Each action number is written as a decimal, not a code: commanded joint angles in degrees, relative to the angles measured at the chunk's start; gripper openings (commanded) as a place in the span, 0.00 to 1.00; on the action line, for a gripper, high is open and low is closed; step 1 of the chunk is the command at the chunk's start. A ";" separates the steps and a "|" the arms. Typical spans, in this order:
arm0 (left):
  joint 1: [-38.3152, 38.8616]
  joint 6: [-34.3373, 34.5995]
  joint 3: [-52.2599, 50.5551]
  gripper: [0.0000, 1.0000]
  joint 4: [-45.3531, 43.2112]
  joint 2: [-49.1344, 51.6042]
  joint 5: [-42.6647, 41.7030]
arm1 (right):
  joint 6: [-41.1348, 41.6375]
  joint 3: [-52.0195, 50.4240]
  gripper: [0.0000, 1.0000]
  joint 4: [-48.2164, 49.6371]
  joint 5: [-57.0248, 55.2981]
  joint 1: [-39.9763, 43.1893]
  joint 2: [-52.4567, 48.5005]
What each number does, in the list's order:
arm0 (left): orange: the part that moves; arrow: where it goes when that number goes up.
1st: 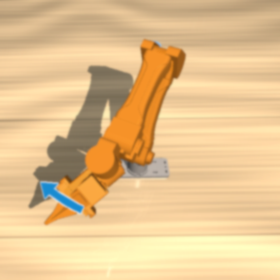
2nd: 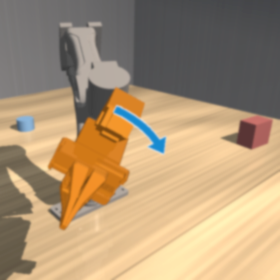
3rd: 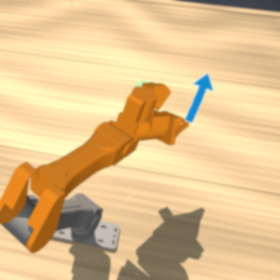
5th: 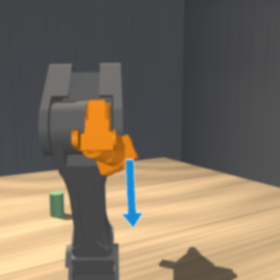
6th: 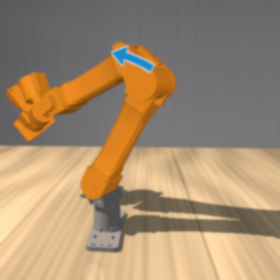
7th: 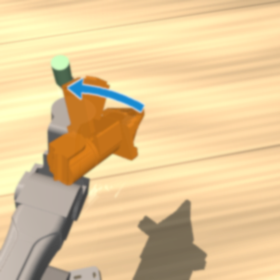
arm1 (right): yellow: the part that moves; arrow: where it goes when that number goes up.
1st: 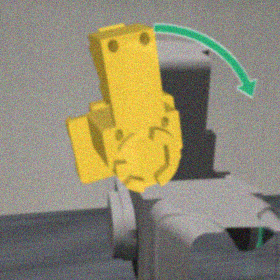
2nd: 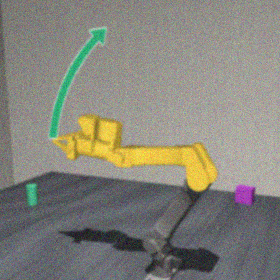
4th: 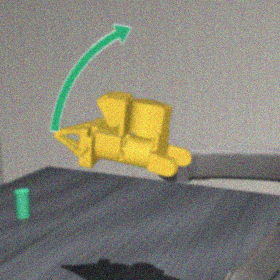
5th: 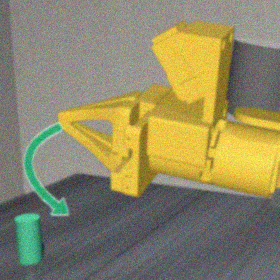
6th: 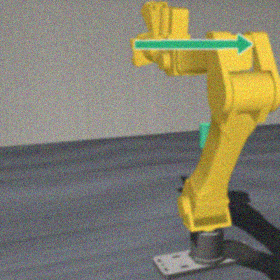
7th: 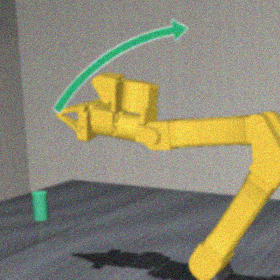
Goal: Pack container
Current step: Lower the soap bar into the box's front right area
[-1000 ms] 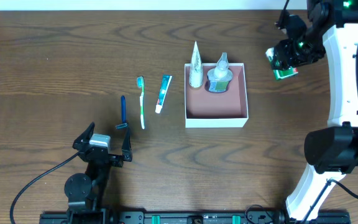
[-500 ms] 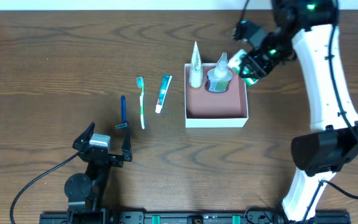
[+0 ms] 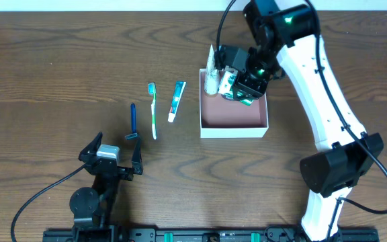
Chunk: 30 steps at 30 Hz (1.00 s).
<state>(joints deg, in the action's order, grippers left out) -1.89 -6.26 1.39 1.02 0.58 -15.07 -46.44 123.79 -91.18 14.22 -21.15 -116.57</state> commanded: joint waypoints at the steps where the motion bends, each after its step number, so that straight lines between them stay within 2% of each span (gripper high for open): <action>1: -0.28 -0.57 -1.16 0.98 1.70 -0.28 -0.98 | -2.27 -3.96 0.13 2.32 -1.18 -0.42 1.14; 9: -0.31 -0.57 -1.16 0.98 1.70 -0.28 -0.98 | -2.51 -14.82 0.14 12.33 -1.57 -0.46 1.14; 15: -0.28 -0.57 -1.16 0.98 1.70 -0.28 -0.98 | -3.17 -22.38 0.19 16.74 -1.57 -1.07 1.14; 27: -0.31 -0.57 -1.16 0.98 1.70 -0.28 -0.98 | -3.56 -26.56 0.22 20.15 -2.01 -1.75 1.14; 30: -0.28 -0.57 -1.16 0.98 1.70 -0.28 -0.98 | -3.56 -26.56 0.25 20.33 -2.01 -1.75 1.14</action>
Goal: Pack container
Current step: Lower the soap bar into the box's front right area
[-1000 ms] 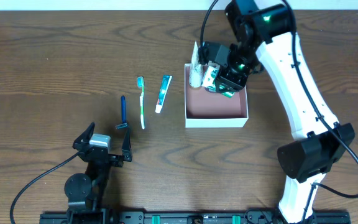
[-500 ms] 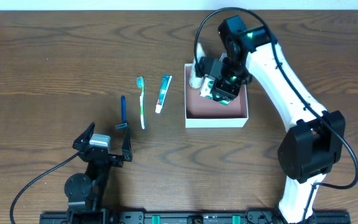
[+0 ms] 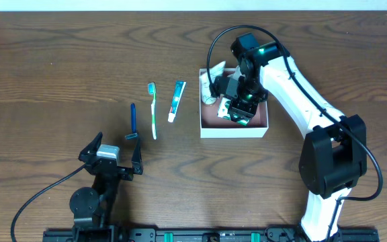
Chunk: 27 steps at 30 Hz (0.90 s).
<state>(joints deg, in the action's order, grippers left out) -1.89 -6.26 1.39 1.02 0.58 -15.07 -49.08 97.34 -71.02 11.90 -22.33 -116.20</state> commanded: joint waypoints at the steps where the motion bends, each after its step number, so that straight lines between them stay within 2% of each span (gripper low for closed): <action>1: -0.31 -0.57 -1.16 0.98 1.70 -0.28 -0.98 | -0.92 -0.09 0.26 0.17 0.31 -0.57 0.79; 6: -0.28 -0.57 -1.16 0.98 1.73 -0.28 -0.98 | -0.92 -0.09 0.32 0.20 0.07 -0.57 0.79; 22: -0.28 -0.57 -1.16 0.98 1.70 -0.28 -0.98 | -0.24 -0.07 0.38 0.13 -1.20 -0.63 0.81; 27: -0.28 -0.57 -1.16 0.98 1.73 -0.28 -0.98 | -0.24 -0.07 0.43 0.13 -1.20 -0.66 0.81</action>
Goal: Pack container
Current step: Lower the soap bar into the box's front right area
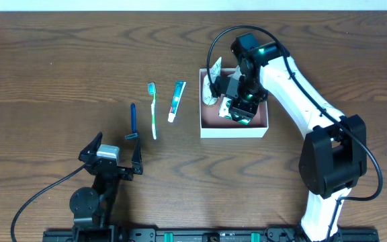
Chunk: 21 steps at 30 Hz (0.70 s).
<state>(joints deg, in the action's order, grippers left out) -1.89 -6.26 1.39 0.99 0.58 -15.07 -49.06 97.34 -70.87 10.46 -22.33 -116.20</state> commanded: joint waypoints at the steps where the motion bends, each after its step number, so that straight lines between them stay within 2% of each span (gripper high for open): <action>1: -0.31 -0.57 -1.16 0.98 1.73 -0.28 -0.98 | -0.24 -0.07 0.44 -0.02 0.26 -0.70 0.81; 8: -0.31 -0.57 -1.16 0.98 1.73 -0.28 -0.98 | -0.24 0.15 0.54 -0.04 0.02 -1.73 0.81; 21: -0.28 -0.57 -1.16 0.98 1.73 -0.28 -0.98 | 2.82 0.70 0.61 -0.04 -5.99 -3.37 0.83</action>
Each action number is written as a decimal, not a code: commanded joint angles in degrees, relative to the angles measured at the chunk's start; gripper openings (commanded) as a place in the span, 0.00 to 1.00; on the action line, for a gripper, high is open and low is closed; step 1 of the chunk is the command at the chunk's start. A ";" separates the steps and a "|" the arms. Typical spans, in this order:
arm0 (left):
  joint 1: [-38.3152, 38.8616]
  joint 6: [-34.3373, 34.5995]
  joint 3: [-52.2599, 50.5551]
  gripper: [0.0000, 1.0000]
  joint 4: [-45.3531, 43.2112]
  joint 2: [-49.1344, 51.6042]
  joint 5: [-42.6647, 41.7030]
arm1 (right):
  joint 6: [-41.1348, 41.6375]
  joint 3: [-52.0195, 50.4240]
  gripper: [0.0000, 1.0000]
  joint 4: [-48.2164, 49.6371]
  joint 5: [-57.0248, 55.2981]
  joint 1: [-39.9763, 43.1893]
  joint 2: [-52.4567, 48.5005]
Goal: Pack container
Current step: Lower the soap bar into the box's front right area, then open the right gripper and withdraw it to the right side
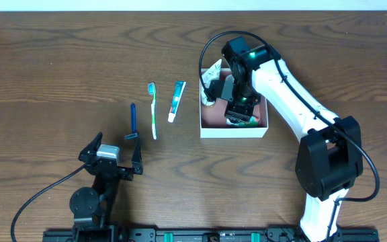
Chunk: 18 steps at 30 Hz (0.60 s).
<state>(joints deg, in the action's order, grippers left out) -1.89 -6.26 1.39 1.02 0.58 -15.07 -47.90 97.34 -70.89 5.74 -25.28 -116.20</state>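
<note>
A white box [201,114] with a pink floor stands right of centre. My right gripper [239,115] reaches down into its near right part, shut on a small green-and-white packet [244,121] that lies low by the front wall. A white crumpled item [211,72] leans in the box's far left corner. On the table to the left lie a small toothpaste tube [177,100], a green-and-white toothbrush [153,111] and a blue razor [133,121]. My left gripper [110,149] rests open near the front edge, below the razor.
The right arm [294,87] stretches from the front right across to the box. A black rail [193,235] runs along the table's front edge. Bare wood surrounds the loose items on the left.
My right gripper has shifted a little toward the box's front wall with the packet, and its wrist has turned. The white item now shows more at the far left corner. The left arm is unmoved.
The right gripper first hung over the box's far edge with the green-and-white packet, beside the white item. Then it was down inside the box, and now sits lower by the front wall. Toothpaste, toothbrush, razor and left arm stayed put.
</note>
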 commanded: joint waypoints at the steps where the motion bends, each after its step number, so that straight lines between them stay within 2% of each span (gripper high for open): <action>1: -0.31 -0.57 -1.16 0.98 1.70 -0.28 -0.98 | 2.14 0.92 0.61 -0.04 -1.27 -0.42 0.83; 9: -0.28 -0.57 -1.16 0.98 1.73 -0.28 -0.98 | 4.61 8.46 0.63 -4.76 -1.29 -0.42 1.40; 12: -0.31 -0.57 -1.16 0.98 1.70 -0.28 -0.98 | 4.92 14.69 0.68 -9.40 -1.49 -0.39 1.46; 18: -0.28 -0.57 -1.16 0.98 1.70 -0.28 -0.98 | 13.25 27.30 0.77 -15.32 -6.82 -0.11 1.49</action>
<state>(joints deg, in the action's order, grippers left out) -1.89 -6.26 1.39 0.99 0.60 -15.07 -39.81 119.83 -85.03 2.26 -25.26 -116.20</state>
